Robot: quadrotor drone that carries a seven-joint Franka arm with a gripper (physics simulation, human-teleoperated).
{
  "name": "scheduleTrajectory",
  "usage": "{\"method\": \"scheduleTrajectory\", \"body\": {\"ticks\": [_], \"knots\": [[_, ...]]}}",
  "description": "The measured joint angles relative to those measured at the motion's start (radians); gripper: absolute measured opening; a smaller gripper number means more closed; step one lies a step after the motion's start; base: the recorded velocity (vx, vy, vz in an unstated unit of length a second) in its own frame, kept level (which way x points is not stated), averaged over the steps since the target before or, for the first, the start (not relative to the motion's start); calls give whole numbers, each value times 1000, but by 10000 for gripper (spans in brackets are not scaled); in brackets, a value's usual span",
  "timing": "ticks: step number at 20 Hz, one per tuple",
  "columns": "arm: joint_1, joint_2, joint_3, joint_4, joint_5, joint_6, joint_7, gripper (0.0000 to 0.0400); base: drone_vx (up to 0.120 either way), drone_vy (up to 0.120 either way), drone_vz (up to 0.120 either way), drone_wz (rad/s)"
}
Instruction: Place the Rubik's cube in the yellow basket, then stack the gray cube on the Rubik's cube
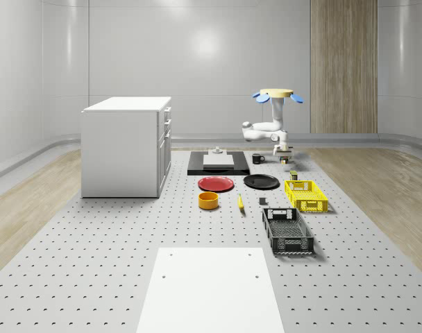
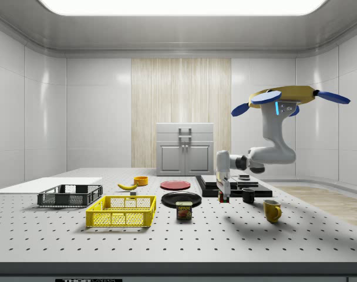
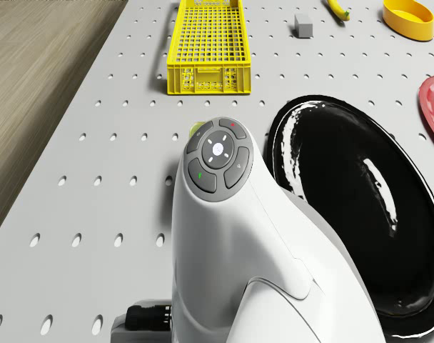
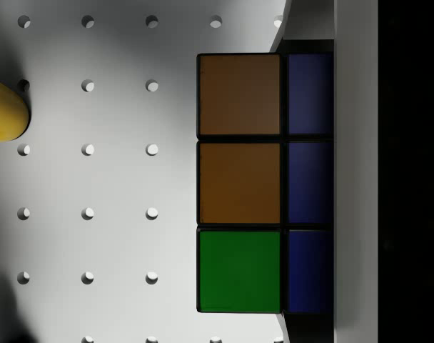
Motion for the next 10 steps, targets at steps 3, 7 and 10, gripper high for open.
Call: {"method": "scheduleTrajectory", "body": {"ticks": [3, 7, 10], "knots": [[-2, -8, 11, -1, 12, 5, 3, 325, 120, 0, 120, 0], [-5, -19, 18, -1, 23, 13, 5, 325, 120, 0, 30, 0], [-7, -28, 21, -1, 28, 21, 7, 325, 120, 0, 27, 0]]}}
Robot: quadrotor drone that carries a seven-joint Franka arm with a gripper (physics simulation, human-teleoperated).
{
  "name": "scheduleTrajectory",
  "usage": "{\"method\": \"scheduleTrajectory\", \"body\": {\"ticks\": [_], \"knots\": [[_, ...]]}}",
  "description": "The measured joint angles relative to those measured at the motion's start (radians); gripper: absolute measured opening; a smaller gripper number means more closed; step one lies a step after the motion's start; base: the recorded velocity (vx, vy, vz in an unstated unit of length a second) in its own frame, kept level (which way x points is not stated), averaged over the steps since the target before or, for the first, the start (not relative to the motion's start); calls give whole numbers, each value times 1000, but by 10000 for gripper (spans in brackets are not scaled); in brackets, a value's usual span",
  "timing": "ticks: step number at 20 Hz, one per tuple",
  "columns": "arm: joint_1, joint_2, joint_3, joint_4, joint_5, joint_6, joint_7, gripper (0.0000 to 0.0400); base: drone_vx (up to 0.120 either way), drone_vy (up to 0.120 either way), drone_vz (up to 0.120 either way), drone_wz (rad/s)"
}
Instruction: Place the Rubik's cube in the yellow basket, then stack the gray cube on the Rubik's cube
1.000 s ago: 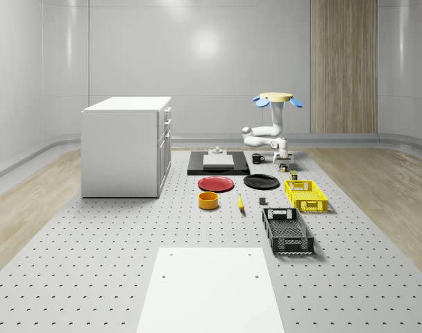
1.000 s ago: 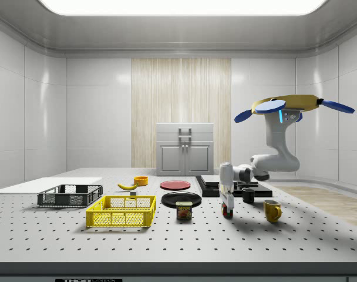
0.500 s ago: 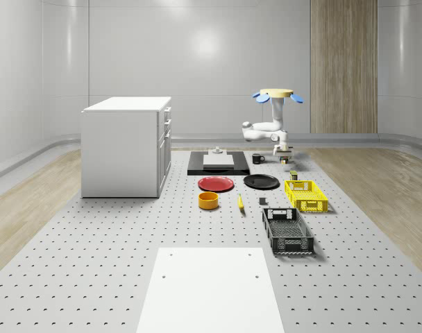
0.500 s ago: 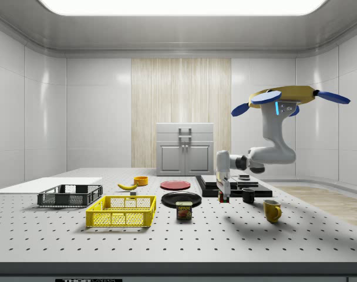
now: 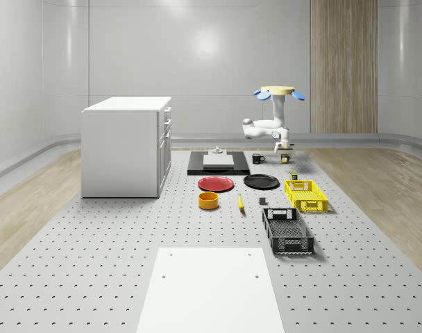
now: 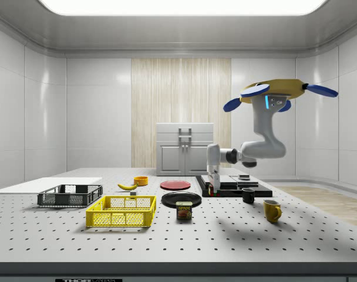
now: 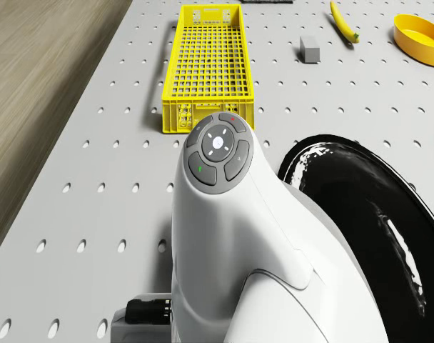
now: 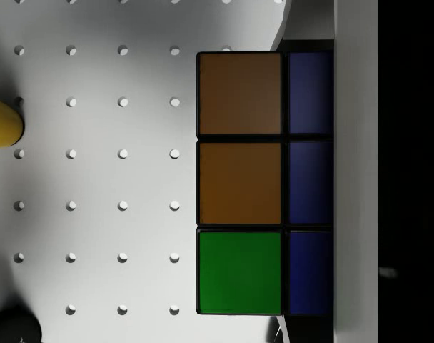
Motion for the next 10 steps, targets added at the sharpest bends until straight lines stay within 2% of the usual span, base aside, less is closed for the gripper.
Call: {"method": "scheduleTrajectory", "body": {"ticks": [2, 8, 10], "knots": [[-1, -6, 2, 0, 3, 5, 1, 325, 120, 40, 0, 0], [-4, -22, 5, 1, 10, 20, 4, 325, 120, 120, 0, 0], [-5, -27, 6, 1, 13, 24, 4, 325, 120, 0, 0, 0]]}}
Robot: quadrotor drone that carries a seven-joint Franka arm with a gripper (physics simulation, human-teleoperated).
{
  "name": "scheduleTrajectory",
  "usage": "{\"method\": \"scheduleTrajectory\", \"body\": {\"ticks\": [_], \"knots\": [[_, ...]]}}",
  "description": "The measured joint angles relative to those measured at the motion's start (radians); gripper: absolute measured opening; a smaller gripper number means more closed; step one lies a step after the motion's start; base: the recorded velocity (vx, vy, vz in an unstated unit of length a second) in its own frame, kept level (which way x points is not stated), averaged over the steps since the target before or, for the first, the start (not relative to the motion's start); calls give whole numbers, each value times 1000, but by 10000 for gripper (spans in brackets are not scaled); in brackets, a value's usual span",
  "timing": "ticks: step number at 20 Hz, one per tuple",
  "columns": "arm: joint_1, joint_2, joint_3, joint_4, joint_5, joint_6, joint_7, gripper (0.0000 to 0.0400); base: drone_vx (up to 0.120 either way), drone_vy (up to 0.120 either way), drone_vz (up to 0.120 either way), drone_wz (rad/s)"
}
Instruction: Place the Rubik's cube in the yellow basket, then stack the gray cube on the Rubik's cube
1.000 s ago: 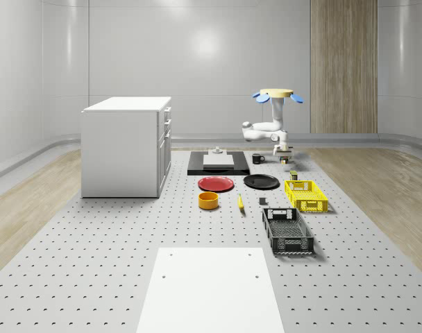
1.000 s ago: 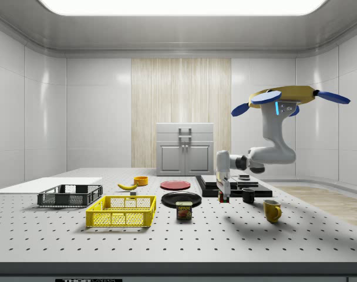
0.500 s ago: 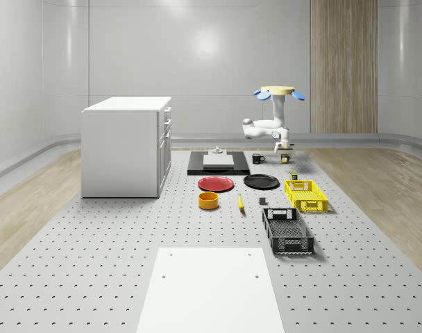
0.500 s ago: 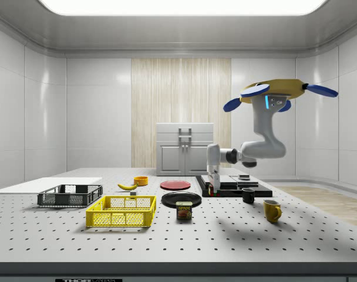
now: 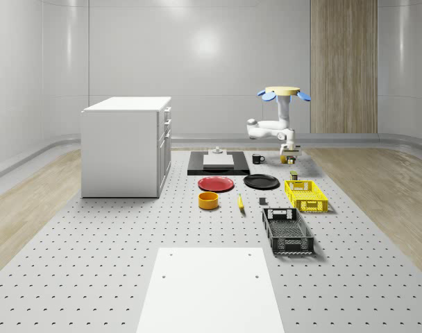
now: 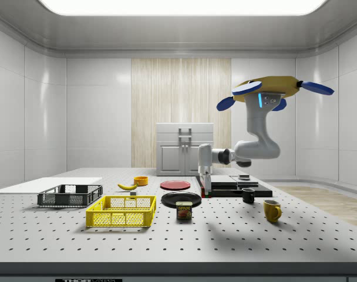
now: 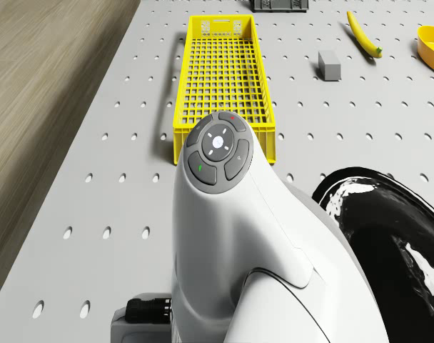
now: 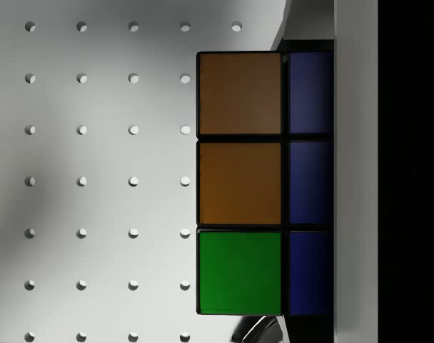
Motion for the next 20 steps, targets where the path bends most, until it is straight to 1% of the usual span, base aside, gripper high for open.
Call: {"method": "scheduleTrajectory", "body": {"ticks": [20], "knots": [[-8, -44, 6, 2, 18, 41, 6, 325, 120, 0, 0, 0]]}}
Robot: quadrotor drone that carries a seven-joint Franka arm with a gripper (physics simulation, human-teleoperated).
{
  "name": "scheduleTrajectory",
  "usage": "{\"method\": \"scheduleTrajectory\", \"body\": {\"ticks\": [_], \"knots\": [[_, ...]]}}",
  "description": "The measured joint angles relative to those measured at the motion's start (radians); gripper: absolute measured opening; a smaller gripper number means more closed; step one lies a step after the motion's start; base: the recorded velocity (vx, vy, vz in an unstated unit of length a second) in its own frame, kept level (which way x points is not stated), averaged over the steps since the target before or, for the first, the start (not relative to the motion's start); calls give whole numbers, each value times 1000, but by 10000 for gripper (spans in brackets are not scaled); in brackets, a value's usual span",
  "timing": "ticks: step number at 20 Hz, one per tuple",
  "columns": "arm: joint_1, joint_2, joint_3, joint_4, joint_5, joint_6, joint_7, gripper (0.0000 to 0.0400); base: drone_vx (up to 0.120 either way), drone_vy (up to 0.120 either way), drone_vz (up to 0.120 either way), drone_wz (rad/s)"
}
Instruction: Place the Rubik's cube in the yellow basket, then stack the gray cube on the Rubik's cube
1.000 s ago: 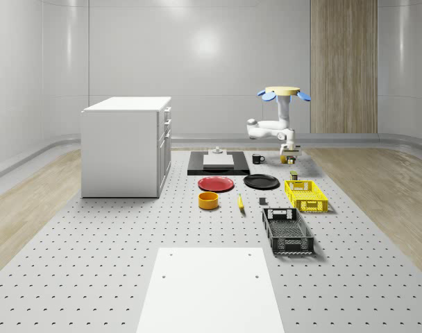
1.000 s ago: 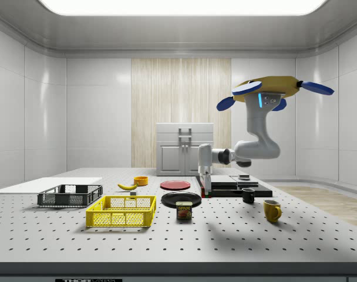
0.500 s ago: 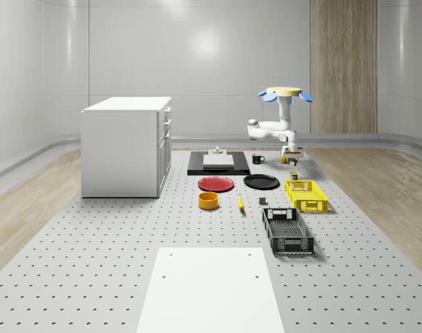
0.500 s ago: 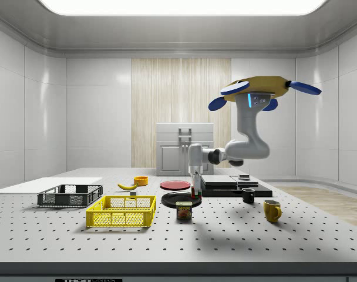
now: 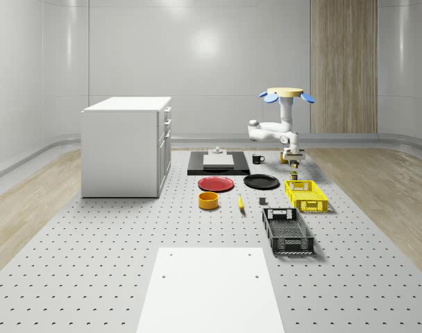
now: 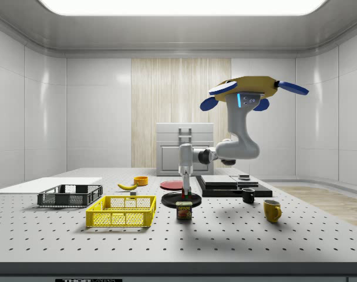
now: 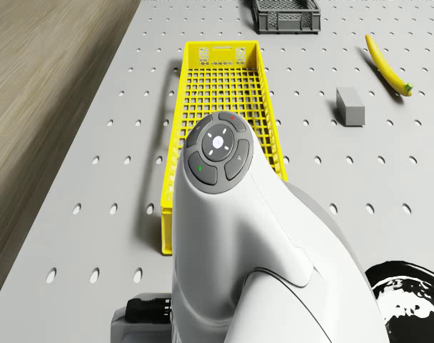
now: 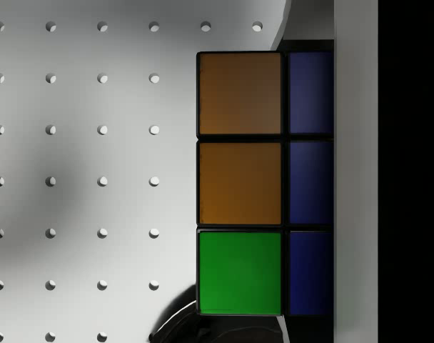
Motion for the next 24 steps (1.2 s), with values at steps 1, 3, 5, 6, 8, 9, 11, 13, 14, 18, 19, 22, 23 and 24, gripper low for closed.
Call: {"method": "scheduleTrajectory", "body": {"ticks": [1, 3, 5, 6, 8, 9, 11, 13, 14, 18, 19, 22, 23, 24], "knots": [[0, -2, 0, 0, 1, 2, 0, 325, 120, 0, 0, 0], [-1, -6, 1, 0, 2, 5, 1, 325, 120, 0, 0, 0], [-2, -9, 1, 0, 4, 8, 1, 325, 120, 0, 0, 0], [-2, -11, 1, 0, 4, 10, 1, 325, 120, 0, 0, 0], [-2, -14, 2, 0, 6, 13, 2, 325, 120, 0, 0, 0], [-3, -16, 2, 1, 6, 15, 2, 325, 120, 0, 0, 0], [-3, -19, 2, 1, 8, 18, 3, 325, 120, 0, 0, 0], [-4, -22, 3, 1, 9, 21, 3, 325, 120, 0, 0, 0], [-4, -24, 3, 1, 9, 22, 3, 325, 120, 0, 0, 0], [-5, -29, 4, 1, 12, 27, 4, 325, 120, 0, 0, 0], [-5, -31, 4, 1, 12, 29, 4, 325, 120, 0, 0, 0], [-6, -35, 4, 1, 14, 32, 5, 325, 120, 0, 0, 0], [-6, -36, 5, 1, 14, 34, 5, 325, 120, 0, 0, 0], [-6, -37, 5, 1, 15, 35, 5, 325, 120, 0, 0, 0]]}}
